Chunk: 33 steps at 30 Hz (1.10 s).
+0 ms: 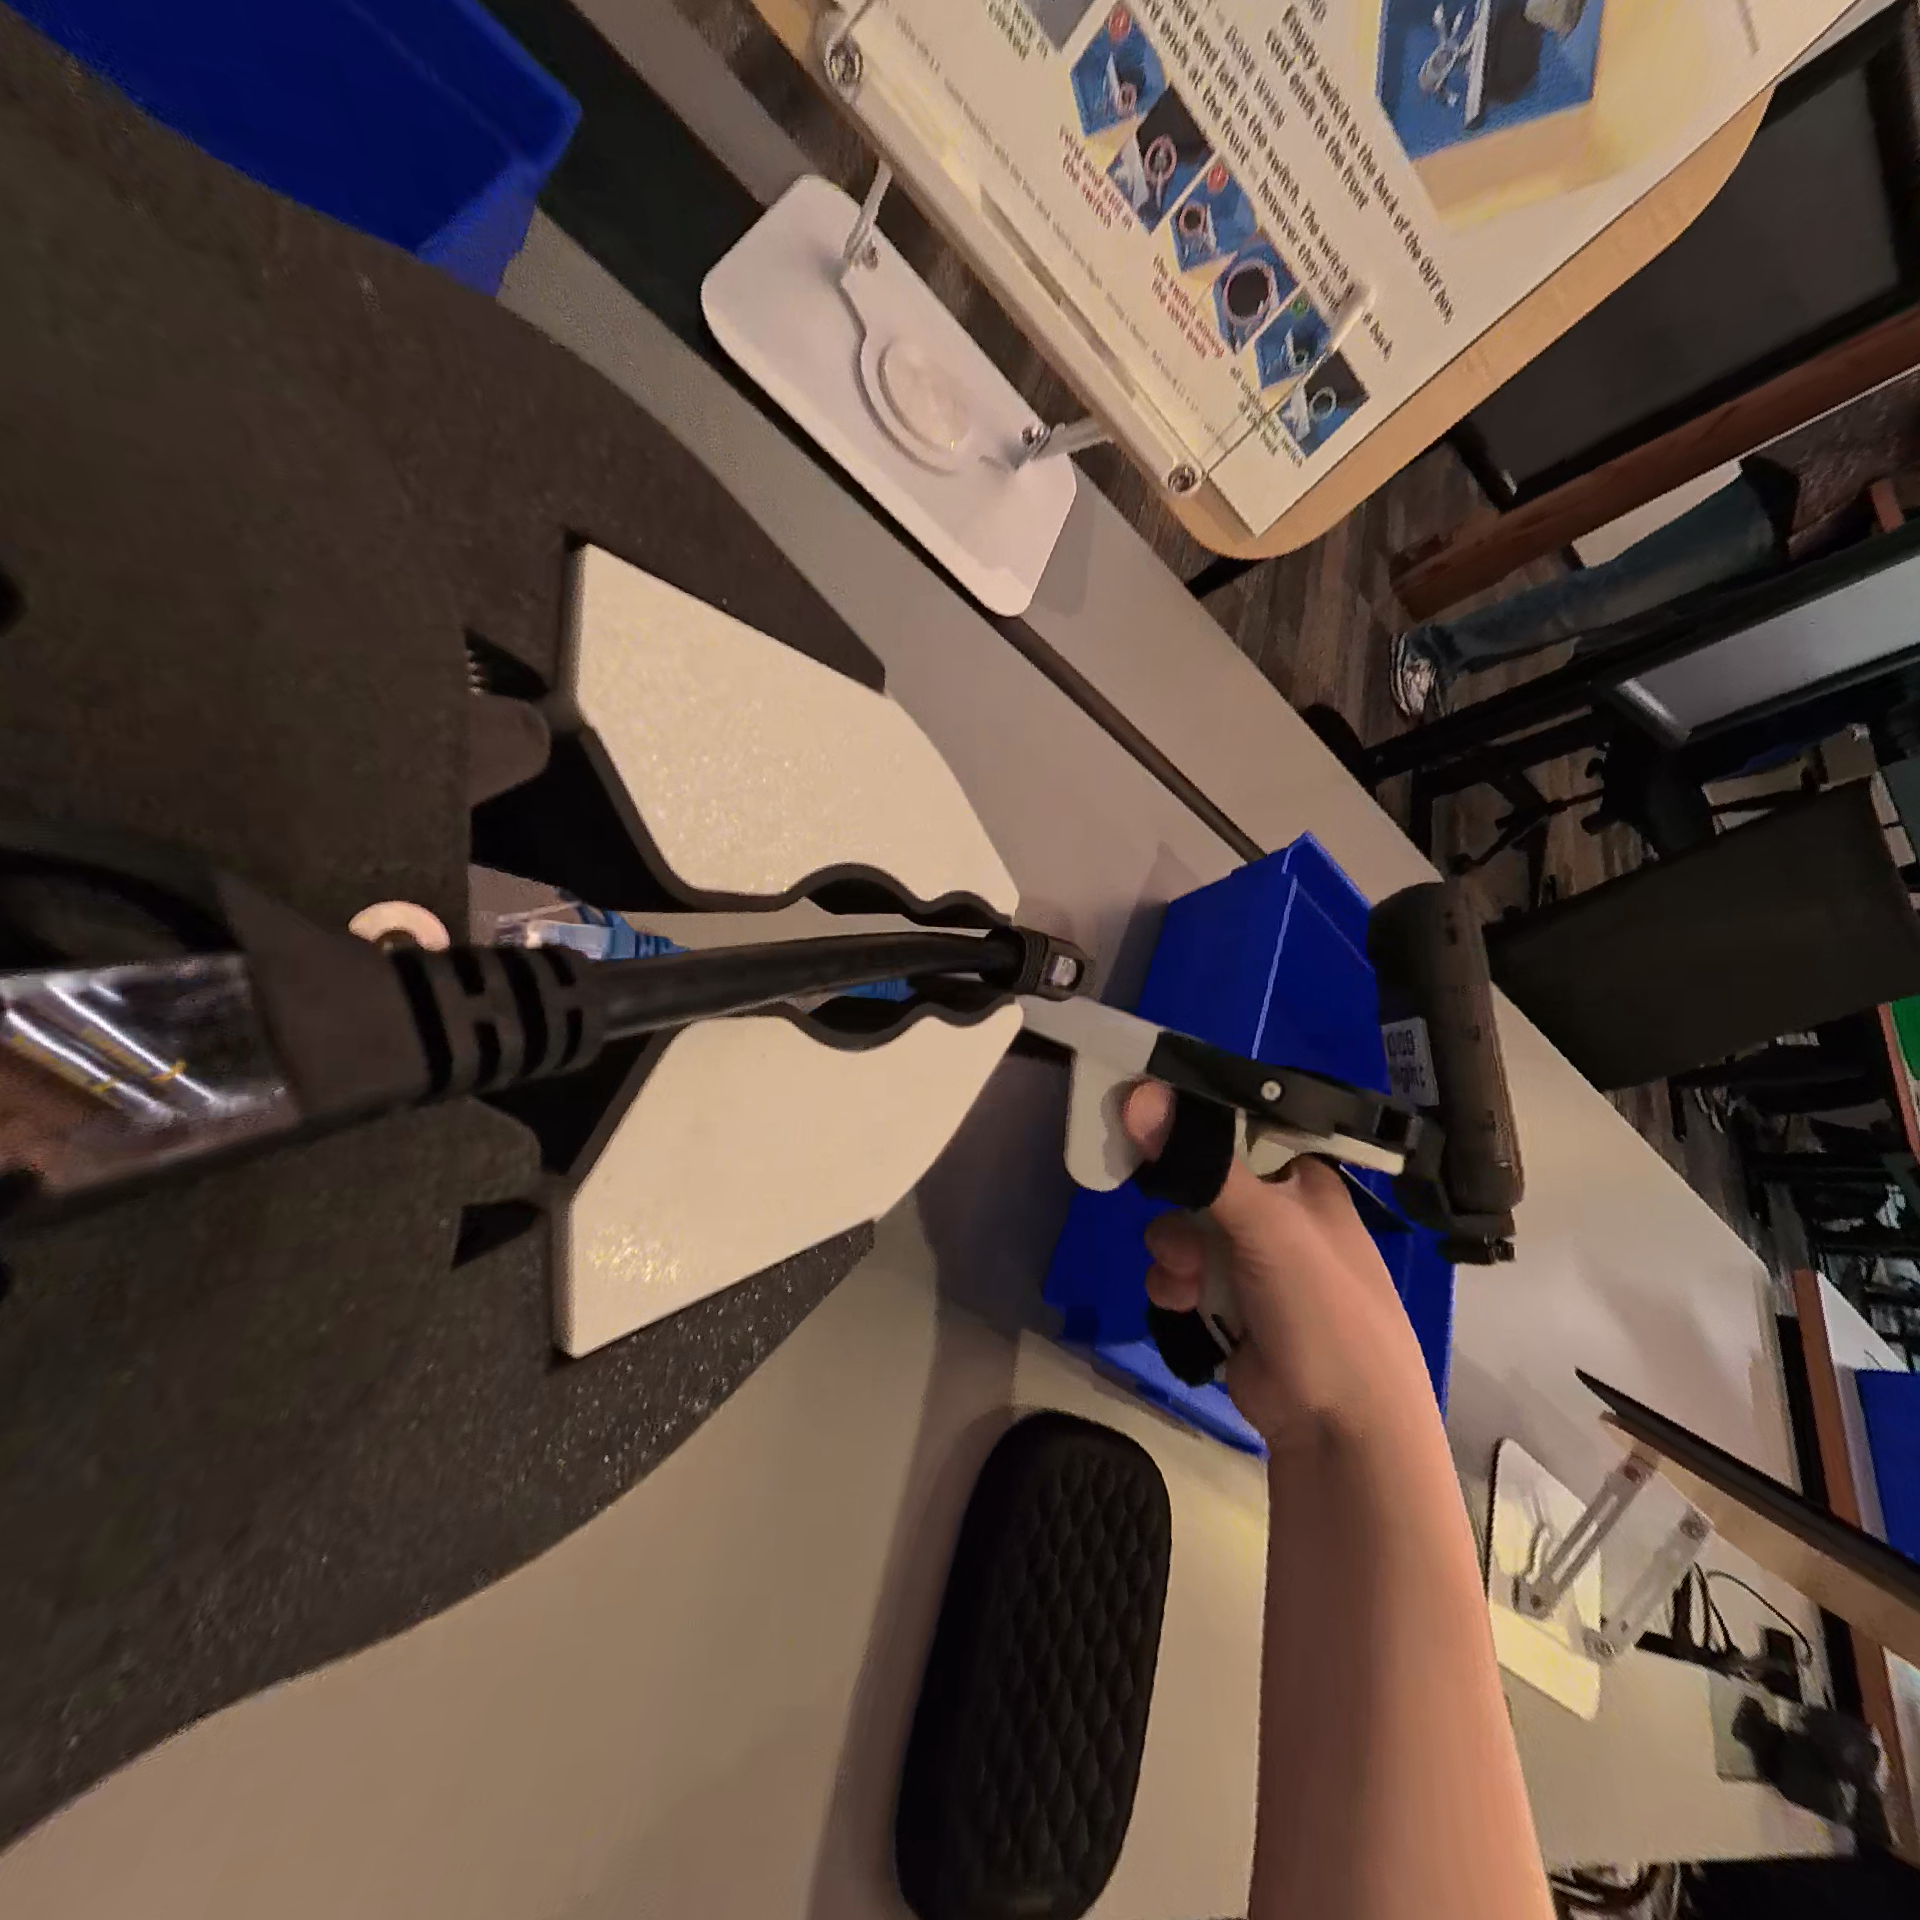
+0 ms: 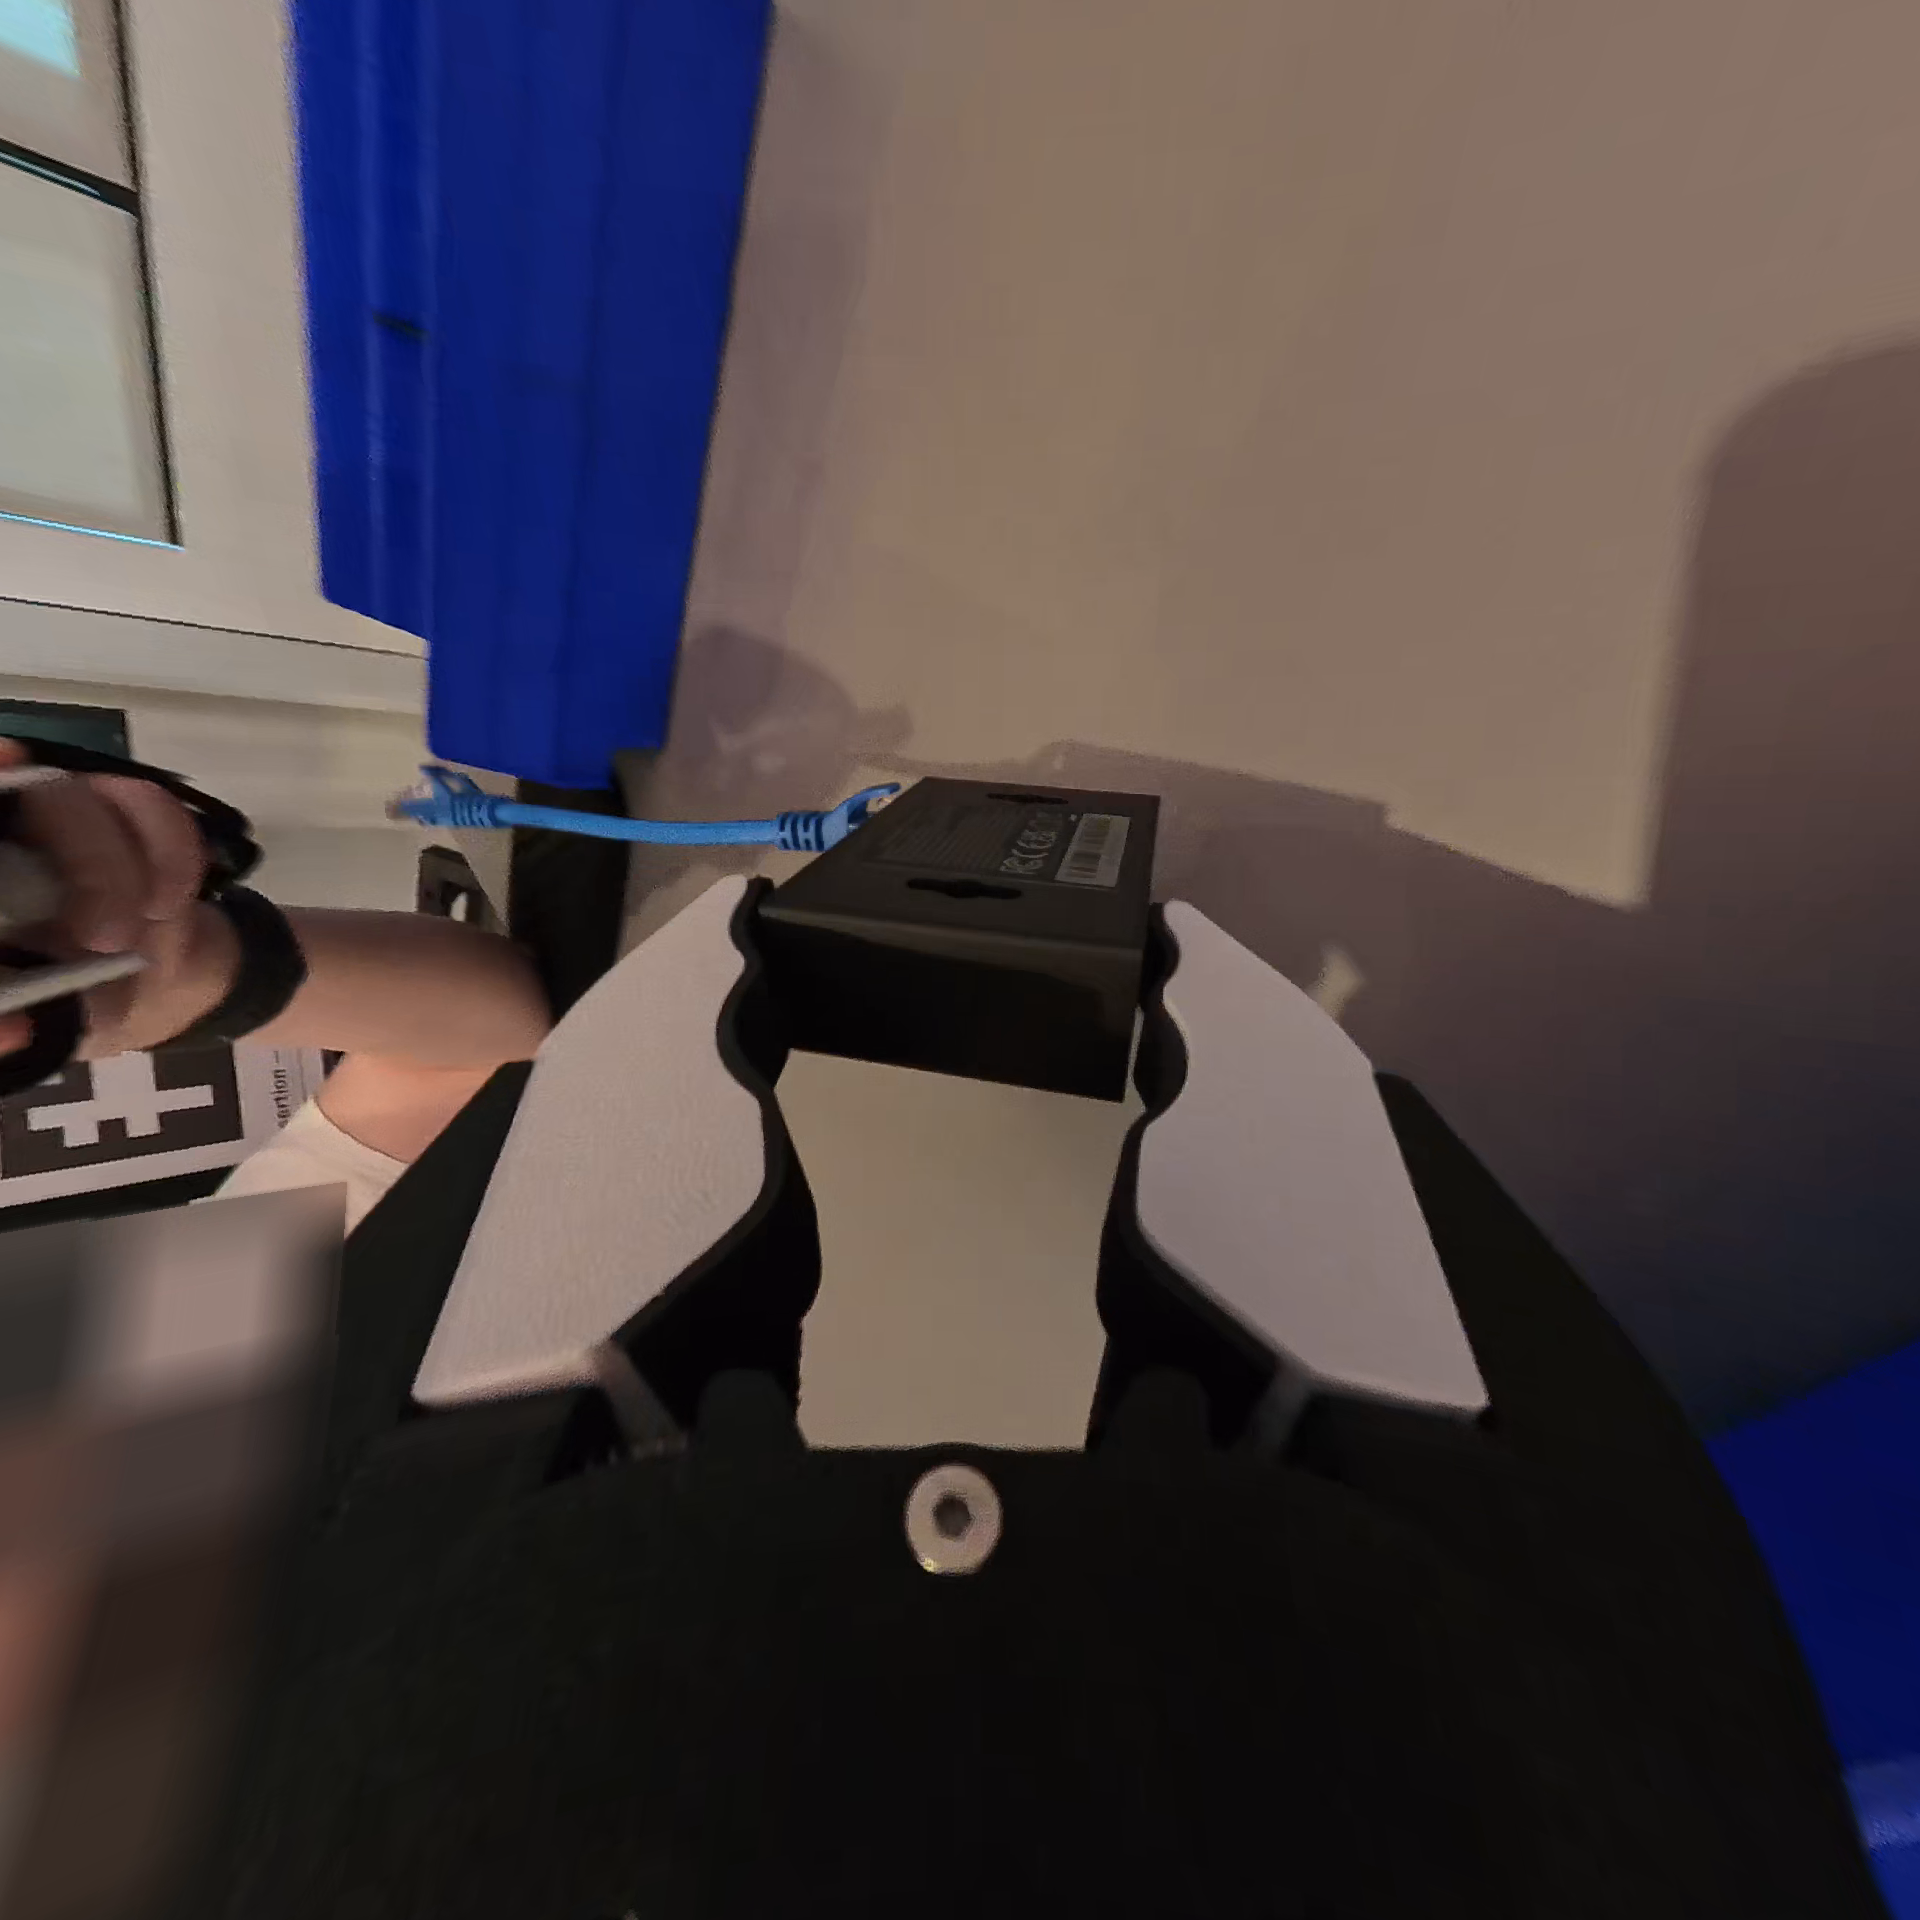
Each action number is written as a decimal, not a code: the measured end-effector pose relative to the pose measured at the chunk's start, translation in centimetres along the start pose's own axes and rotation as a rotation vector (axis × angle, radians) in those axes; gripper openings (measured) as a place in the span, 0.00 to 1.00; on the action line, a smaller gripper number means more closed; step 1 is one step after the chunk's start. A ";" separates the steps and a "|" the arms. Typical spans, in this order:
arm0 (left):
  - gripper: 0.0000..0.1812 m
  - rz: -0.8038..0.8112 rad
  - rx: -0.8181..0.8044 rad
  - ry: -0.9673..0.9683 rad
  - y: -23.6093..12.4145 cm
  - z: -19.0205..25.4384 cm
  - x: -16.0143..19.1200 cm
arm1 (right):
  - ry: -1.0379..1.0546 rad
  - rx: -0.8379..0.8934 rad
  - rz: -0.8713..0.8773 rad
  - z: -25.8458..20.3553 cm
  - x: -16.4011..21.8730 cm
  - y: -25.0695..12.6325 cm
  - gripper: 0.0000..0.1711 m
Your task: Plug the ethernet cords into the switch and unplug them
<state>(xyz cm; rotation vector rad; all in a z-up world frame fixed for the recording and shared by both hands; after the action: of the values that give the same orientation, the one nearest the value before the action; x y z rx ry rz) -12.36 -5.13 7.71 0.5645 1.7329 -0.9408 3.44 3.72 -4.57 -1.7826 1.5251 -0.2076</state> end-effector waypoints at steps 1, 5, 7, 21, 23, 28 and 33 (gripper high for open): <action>0.06 0.000 0.012 -0.014 0.0 0.3 -0.1 | -0.011 -0.013 0.020 -0.5 -0.2 -0.1 0.38; 0.06 -0.018 0.014 -0.041 0.1 1.0 -0.1 | -0.026 -0.068 0.146 -2.2 -1.5 -0.9 0.38; 0.06 -0.024 -0.017 -0.046 0.5 0.8 0.1 | -0.029 -0.107 0.230 -2.9 -2.1 -1.1 0.38; 0.06 0.118 -0.263 -0.133 1.9 -3.9 1.9 | -0.258 -0.255 0.724 -8.4 -4.0 0.3 0.38; 0.06 0.152 -0.294 -0.132 1.6 -4.3 1.8 | -0.333 -0.246 0.804 -9.5 -4.0 0.3 0.37; 0.06 0.293 -0.314 -0.128 0.2 -4.6 0.5 | -0.528 -0.202 0.954 -11.7 -4.0 0.1 0.38; 0.05 0.330 -0.291 -0.142 -0.6 -4.7 -0.1 | -0.643 -0.154 1.043 -12.9 -4.3 -0.4 0.38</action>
<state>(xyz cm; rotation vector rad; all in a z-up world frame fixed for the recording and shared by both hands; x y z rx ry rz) -15.41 -1.69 8.70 0.5549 1.5531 -0.4752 -4.78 1.92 6.08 -0.8031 1.7545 0.9139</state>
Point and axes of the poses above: each gripper's, where its closed fingertips meet, y out along the fingers, x out of its underside, z = x × y across the jaws, the point moved 5 cm from there along -y, back along the fingers, and after that the axes turned 3 degrees about -y, right-handed, at the moved point
